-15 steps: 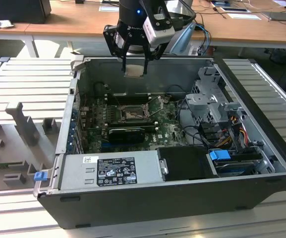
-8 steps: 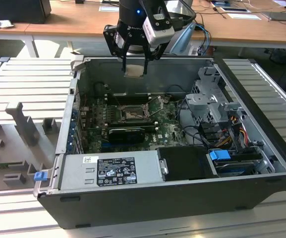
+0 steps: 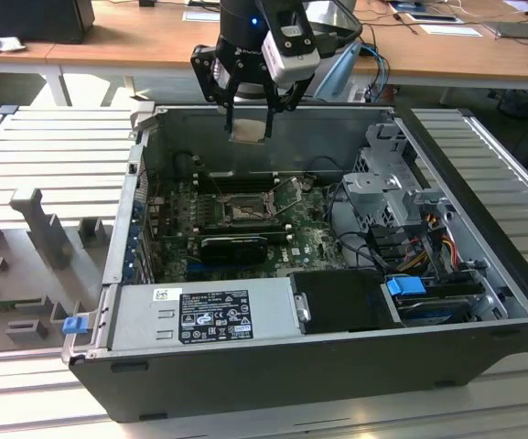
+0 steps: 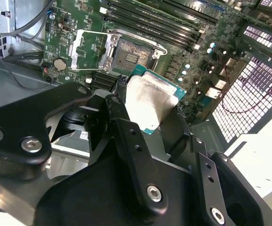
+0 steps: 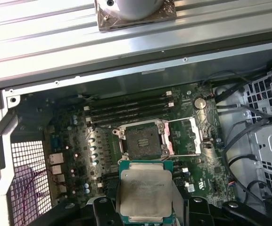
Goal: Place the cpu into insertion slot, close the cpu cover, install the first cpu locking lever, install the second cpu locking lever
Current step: 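Place the cpu into insertion slot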
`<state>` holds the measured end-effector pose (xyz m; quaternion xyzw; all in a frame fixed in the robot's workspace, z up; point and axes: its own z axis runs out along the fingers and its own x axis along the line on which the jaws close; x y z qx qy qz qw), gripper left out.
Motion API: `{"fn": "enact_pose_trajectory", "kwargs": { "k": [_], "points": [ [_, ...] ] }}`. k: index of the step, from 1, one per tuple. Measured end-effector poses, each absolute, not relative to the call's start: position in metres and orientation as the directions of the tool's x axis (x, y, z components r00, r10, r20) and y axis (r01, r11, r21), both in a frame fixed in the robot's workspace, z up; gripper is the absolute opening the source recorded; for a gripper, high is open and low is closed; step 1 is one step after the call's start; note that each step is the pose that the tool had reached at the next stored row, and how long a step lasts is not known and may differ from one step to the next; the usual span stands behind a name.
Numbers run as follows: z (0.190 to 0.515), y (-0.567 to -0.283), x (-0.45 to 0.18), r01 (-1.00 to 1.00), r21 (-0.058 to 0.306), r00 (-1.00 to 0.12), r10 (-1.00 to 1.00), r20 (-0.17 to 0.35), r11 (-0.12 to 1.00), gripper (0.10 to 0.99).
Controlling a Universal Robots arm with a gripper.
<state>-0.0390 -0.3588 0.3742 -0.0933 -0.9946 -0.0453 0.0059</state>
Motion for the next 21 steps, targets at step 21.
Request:
{"fn": "enact_pose_trajectory", "kwargs": {
  "k": [21],
  "points": [
    [0.3738, -0.3588, -0.039, 0.246, 0.089, -0.969, 0.246, 0.02, 0.965, 0.529]
  ]
}}
